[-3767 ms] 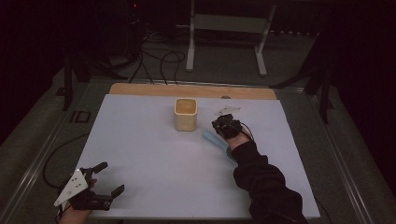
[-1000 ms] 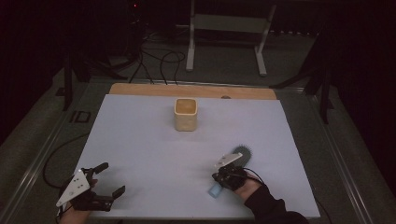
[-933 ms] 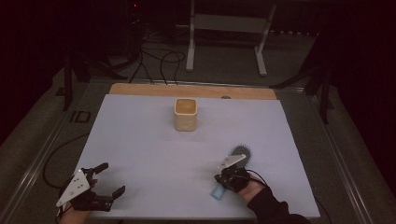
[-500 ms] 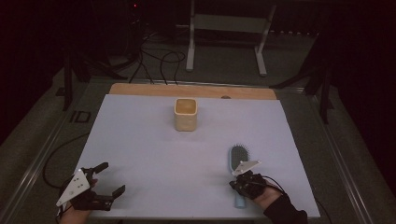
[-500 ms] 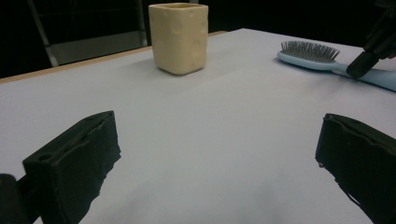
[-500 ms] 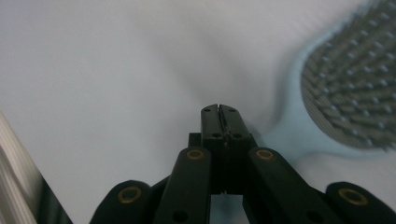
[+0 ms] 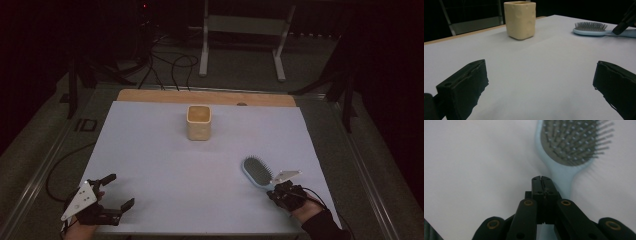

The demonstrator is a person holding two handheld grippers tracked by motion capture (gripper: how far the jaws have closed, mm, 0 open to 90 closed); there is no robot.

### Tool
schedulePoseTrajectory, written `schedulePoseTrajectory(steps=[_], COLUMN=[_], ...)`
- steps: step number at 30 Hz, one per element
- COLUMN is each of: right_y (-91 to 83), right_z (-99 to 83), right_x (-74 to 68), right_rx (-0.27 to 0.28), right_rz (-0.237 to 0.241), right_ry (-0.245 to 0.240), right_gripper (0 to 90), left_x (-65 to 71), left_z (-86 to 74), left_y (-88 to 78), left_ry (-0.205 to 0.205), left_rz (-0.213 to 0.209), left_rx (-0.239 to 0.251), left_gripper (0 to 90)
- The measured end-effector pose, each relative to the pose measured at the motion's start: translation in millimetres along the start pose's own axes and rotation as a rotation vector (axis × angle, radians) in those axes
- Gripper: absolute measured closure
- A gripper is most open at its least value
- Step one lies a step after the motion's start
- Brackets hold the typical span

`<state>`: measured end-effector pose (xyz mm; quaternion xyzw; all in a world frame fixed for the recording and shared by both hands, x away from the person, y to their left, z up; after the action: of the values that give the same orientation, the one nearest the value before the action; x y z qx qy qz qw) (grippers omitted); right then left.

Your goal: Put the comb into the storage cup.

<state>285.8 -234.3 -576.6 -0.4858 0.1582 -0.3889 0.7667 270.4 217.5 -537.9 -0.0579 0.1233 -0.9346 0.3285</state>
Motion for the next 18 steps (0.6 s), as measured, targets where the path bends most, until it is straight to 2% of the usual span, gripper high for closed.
schedulePoseTrajectory(steps=[3, 18], right_y=[-0.7, 3.7], right_z=[-1.9, -8.9], right_x=[5.7, 26.2], right_rx=[-0.005, -0.036], right_rz=[-0.012, -0.065], right_ry=[0.012, 0.011], right_gripper=[90.0, 90.0], left_x=[0.0, -0.6], left_z=[-0.8, 0.5], left_y=[0.1, -1.0], left_ry=[0.003, 0.000], left_rz=[0.002, 0.006], left_rx=[-0.006, 0.003], left_gripper=[0.0, 0.0])
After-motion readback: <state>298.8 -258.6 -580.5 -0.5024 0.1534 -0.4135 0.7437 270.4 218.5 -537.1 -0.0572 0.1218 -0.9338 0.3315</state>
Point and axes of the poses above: each handheld gripper's, and its own axes: y roughly forward along the jaws, z roughly out of its top, x roughly to its right, the point moved 10 cm from there along y, roughly forward along the jaws, and after that the axes turned 6 degrees about -z, right-handed, at the moved point
